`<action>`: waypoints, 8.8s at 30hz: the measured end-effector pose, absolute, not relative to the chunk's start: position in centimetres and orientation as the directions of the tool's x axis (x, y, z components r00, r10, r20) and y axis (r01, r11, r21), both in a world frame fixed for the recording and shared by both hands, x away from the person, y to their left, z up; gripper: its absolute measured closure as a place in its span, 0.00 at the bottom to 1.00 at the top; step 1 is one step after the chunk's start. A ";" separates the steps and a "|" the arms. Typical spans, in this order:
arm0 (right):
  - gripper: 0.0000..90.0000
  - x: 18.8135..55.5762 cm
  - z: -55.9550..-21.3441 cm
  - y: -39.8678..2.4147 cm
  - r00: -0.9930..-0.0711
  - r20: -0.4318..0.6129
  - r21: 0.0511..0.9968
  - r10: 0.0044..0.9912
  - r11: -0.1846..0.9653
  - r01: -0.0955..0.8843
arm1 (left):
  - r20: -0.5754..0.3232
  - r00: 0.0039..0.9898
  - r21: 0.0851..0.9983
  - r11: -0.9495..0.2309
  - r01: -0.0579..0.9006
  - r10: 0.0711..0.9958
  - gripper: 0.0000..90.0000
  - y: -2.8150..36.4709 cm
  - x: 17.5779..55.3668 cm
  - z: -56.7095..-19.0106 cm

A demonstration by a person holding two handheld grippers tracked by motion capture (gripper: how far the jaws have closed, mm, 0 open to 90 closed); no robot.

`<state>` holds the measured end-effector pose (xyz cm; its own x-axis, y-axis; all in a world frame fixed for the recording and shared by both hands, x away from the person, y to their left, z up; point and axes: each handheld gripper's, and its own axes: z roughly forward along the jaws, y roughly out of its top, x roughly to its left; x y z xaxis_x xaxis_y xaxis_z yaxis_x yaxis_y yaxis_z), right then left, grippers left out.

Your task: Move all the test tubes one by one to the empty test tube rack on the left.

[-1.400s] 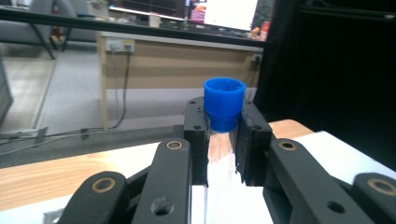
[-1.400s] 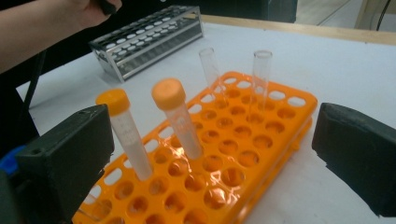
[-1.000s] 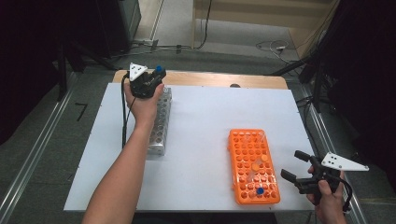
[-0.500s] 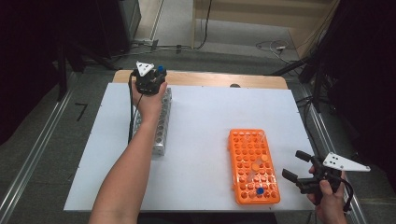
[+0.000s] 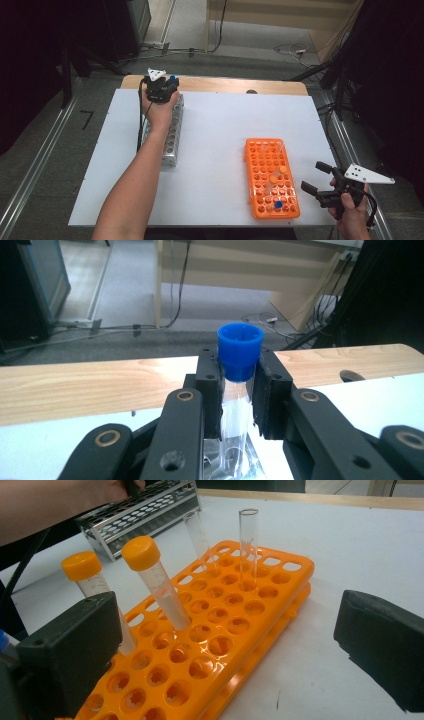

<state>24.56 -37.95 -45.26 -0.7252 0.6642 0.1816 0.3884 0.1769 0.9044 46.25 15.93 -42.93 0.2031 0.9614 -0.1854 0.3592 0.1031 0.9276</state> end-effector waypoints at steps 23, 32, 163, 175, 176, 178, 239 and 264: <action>0.00 24.5 -45.1 -37.3 -0.741 0.173 0.904 0.648 0.195 0.382 | -0.286 0.354 0.911 0.138 0.389 0.890 0.11 16.3 43.6 -41.1; 0.00 24.3 -44.9 -36.7 -0.755 0.163 0.902 0.635 0.214 0.375 | -0.280 0.432 0.919 0.109 0.380 0.857 0.00 15.6 39.8 -40.9; 0.83 23.0 -44.1 -23.8 -0.947 0.188 0.833 0.259 0.468 0.294 | -0.253 0.906 0.940 -0.137 0.314 0.341 0.70 0.7 21.8 -43.6; 0.82 23.1 -44.2 -23.7 -0.946 0.208 0.831 0.248 0.465 0.305 | -0.214 0.916 0.948 -0.155 0.279 0.340 0.85 0.5 21.6 -43.5; 0.78 23.1 -44.2 -23.8 -0.945 0.215 0.832 0.247 0.459 0.310 | -0.212 0.916 0.949 -0.152 0.276 0.340 0.85 0.5 21.6 -43.5; 0.67 23.1 -44.1 -23.9 -0.945 0.238 0.835 0.224 0.450 0.317 | -0.205 0.914 0.950 -0.152 0.271 0.350 0.85 0.6 21.6 -43.4; 0.20 24.0 -44.4 -34.2 -0.901 0.223 0.880 0.372 0.320 0.350 | -0.186 0.642 0.974 0.053 0.220 0.744 0.86 14.9 32.9 -39.6; 0.20 24.8 -45.4 -35.8 -0.867 0.245 0.879 0.435 0.278 0.388 | -0.166 0.426 0.975 0.085 0.203 0.890 0.86 17.5 40.4 -40.3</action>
